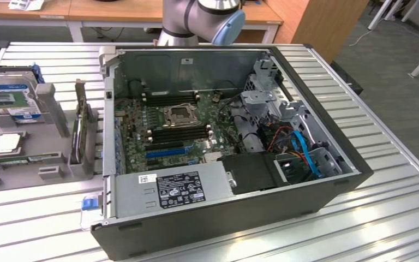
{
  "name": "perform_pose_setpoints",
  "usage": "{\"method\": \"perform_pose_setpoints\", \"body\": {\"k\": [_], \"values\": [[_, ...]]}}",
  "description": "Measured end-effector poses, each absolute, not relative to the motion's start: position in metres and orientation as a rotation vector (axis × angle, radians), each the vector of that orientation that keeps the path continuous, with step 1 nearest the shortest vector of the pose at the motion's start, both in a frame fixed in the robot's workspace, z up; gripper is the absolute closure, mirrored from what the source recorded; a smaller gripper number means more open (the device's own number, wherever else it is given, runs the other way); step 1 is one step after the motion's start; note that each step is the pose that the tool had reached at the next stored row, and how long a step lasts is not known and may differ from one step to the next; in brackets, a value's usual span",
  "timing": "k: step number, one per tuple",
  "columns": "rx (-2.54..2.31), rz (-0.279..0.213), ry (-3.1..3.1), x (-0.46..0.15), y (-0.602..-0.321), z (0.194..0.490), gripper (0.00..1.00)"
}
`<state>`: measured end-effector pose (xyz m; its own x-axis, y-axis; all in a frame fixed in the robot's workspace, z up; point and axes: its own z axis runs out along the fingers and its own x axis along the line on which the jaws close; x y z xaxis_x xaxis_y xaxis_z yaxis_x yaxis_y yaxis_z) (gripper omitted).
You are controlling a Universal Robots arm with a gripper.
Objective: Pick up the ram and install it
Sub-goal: 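Pick up the ram and move it above insertion slot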
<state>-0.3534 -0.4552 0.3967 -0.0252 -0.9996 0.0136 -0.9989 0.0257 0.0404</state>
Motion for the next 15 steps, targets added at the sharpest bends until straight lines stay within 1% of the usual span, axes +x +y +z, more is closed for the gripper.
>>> {"method": "perform_pose_setpoints", "body": {"k": [15], "values": [[2.166,-0.032,-2.222,-0.334,-0.455,0.397,0.88]]}}
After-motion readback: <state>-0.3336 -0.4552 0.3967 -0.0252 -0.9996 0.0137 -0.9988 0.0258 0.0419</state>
